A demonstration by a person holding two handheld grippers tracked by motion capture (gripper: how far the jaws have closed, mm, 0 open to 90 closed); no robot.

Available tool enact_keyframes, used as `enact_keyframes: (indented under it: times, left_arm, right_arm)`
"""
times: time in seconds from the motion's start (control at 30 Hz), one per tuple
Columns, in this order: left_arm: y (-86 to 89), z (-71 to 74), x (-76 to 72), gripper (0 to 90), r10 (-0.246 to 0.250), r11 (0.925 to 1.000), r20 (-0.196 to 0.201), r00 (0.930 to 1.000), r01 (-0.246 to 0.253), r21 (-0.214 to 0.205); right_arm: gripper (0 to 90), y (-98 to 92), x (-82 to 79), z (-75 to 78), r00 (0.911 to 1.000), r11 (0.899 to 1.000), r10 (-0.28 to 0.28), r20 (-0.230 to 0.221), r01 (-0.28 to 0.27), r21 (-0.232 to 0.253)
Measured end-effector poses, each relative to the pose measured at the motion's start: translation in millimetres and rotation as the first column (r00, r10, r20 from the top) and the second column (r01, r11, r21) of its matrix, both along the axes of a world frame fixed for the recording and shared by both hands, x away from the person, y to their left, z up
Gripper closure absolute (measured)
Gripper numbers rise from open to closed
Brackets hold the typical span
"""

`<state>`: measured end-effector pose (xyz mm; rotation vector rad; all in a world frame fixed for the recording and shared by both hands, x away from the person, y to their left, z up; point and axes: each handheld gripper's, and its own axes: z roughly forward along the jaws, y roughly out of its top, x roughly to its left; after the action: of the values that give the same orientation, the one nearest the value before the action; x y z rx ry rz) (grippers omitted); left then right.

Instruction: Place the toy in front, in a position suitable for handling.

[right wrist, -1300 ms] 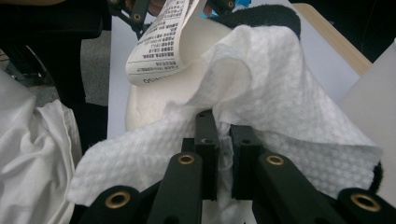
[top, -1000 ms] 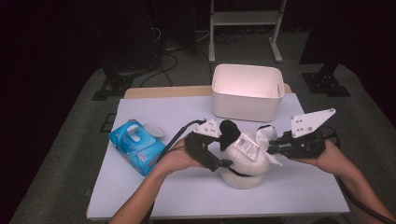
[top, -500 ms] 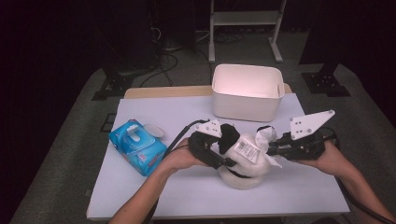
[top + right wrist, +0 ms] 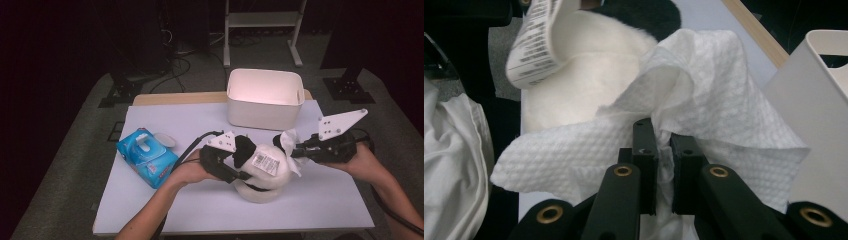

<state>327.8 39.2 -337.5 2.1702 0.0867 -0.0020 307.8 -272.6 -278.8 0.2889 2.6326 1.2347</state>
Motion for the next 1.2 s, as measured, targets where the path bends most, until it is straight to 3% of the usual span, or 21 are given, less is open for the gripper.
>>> enact_keyframes:
  times: [0.17,0.3,0.47,0.73,0.83,0.9,1.2]
  left_arm:
    - [-0.6,0.2,-2.5,38.1,-0.005,1.0,0.01,0.9999,0.005,-0.002]
    - [-2.3,0.6,-3.2,38.1,-0.004,1.0,0.011,0.9999,0.004,0.0]
    - [-4.0,1.9,-4.3,38.1,-0.007,1.0,0.014,0.9999,0.007,0.006]
    - [-9.7,3.4,-6.8,38.0,-0.02,0.9997,0.029,0.9994,0.02,0.012]
    - [-14.4,5.3,-9.5,37.9,-0.037,0.9991,0.05,0.9981,0.036,0.024]
    - [-15.5,5.9,-10.4,37.8,-0.036,0.999,0.049,0.9982,0.034,0.029]
    - [-11.5,4.1,-7.4,37.4,-0.019,0.9997,0.04,0.999,0.018,0.015]
  right_arm:
    - [82.9,-4.6,12.3,2.6,0.999,0.999,-0.045,-0.004,0.045,-0.023]
    - [82.9,-3.6,10.9,2.3,0.9988,0.998,-0.048,-0.007,0.047,-0.03]
    - [82.9,5.2,8.9,6.6,0.9993,0.998,-0.035,0.013,0.036,-0.06]
    - [82.6,10.6,15.8,10.5,0.9998,1.0,-0.02,0.002,0.02,-0.013]
    - [82.2,15.4,15.2,9.0,0.9998,1.0,0.015,-0.017,-0.015,-0.006]
    - [81.6,19.3,11.8,7.7,0.9984,0.999,0.049,-0.03,-0.049,-0.013]
    - [81.1,13.8,-3.3,13.0,0.9975,0.997,0.069,-0.017,-0.069,-0.038]
